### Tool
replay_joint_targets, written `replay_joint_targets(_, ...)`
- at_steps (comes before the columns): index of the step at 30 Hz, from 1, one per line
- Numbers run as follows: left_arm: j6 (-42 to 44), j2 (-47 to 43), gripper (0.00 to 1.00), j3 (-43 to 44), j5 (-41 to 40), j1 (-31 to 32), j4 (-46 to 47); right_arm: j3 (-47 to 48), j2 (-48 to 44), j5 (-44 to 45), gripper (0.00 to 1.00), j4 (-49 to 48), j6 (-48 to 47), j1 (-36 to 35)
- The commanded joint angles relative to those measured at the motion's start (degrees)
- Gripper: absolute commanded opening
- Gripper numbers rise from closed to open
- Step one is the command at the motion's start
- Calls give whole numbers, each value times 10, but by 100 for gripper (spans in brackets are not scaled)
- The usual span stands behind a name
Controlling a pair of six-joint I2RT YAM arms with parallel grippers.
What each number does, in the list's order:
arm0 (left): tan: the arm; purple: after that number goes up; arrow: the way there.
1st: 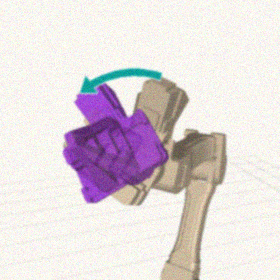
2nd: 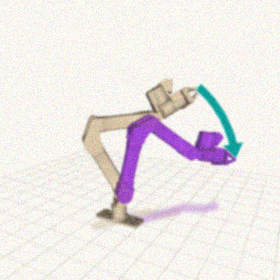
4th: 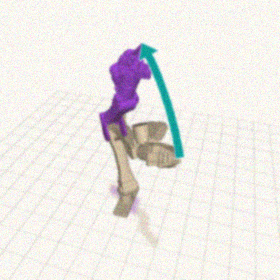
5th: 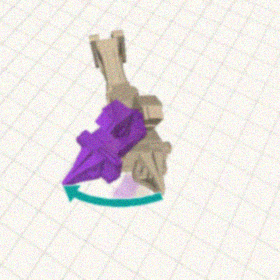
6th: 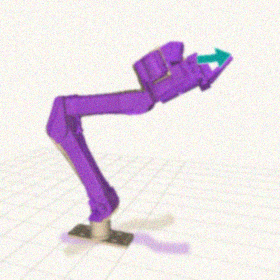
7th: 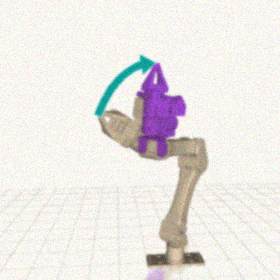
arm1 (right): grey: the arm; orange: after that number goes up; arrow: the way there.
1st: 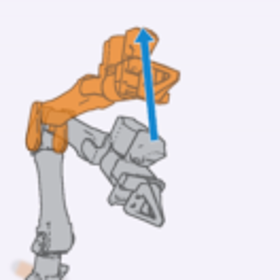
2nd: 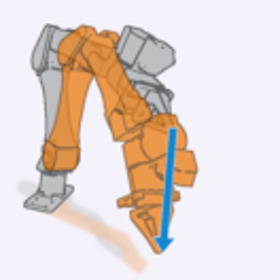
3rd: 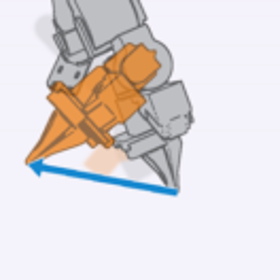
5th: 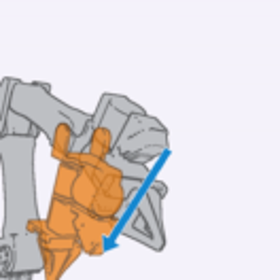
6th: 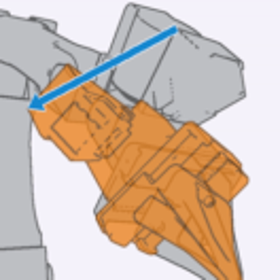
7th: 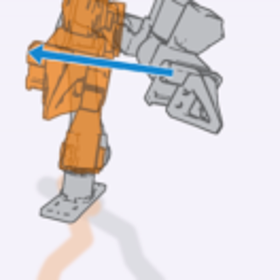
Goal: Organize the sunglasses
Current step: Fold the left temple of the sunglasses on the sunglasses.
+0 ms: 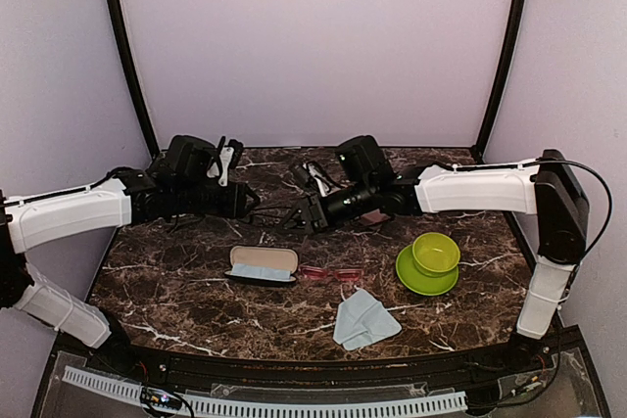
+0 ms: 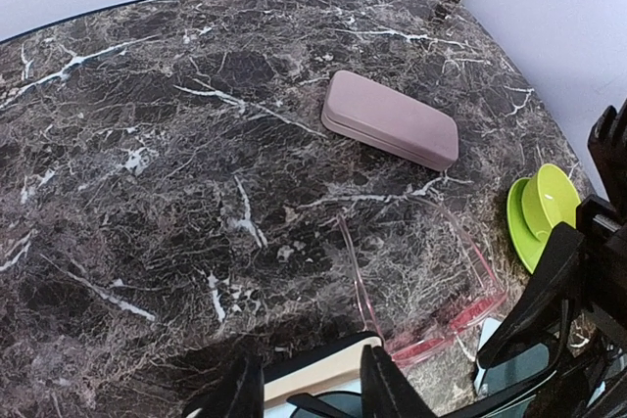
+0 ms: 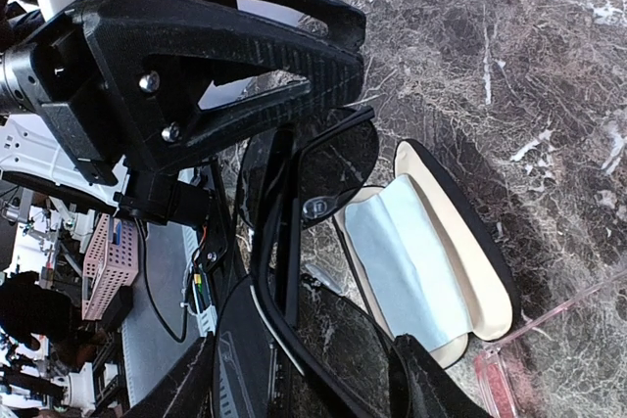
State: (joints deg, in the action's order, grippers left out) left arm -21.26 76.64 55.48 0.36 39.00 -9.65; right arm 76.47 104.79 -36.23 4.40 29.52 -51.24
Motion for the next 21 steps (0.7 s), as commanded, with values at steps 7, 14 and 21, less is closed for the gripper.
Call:
replay_joint_targets(7,58,7,41,32,13,8,-23,8,-8,-9,42,-21,4,4)
replay_joint_targets(14,77,9,44,33,28,8,-25,7,-5,-9,41,-25,5,5)
replay_joint_targets(21,105,17,49,43,47,9,-39,5,-6,-13,41,-25,1,5)
